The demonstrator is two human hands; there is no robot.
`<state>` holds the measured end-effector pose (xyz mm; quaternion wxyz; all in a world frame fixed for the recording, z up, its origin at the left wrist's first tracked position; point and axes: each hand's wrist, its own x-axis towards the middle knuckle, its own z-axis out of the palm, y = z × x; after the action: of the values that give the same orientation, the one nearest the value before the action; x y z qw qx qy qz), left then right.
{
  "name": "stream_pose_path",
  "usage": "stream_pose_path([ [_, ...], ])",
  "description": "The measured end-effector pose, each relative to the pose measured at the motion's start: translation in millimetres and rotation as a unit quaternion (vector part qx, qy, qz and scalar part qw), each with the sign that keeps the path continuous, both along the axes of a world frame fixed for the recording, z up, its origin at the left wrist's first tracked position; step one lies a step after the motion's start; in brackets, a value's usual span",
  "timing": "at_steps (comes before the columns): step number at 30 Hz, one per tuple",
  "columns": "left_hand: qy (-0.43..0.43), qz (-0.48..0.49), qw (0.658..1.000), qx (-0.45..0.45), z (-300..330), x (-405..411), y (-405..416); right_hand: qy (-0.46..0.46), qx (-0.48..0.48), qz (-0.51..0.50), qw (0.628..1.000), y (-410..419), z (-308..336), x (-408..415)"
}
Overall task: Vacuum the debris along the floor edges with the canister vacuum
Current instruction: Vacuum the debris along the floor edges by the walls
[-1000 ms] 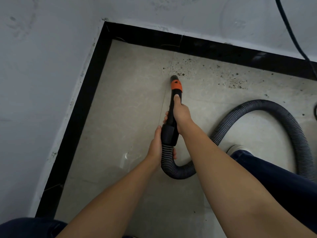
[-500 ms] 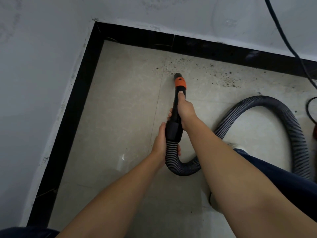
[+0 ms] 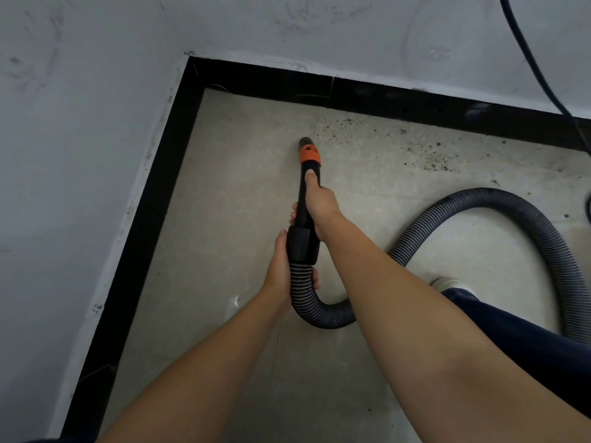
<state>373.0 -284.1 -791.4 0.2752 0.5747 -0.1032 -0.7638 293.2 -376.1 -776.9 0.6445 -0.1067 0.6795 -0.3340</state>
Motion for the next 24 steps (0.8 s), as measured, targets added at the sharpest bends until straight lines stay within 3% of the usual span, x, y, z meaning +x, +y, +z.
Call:
stream_pose_path([
  [11,-0.001,-0.066,0.998,0.015,0.8,-28.6,-2.5,0.026,0.006,-0.072,0.997,8.0,-7.1,-43.6],
  [16,-0.046,-0.059,0.996,-0.042,-0.4,-17.8,-6.5,0.018,0.002,-0.032,0.999,-4.6,1.1,-27.6],
  [24,-0.065,-0.002,0.996,-0.058,-9.6,9.4,-5.7,0.003,-0.010,0.032,0.999,-15.2,-1.8,12.5],
])
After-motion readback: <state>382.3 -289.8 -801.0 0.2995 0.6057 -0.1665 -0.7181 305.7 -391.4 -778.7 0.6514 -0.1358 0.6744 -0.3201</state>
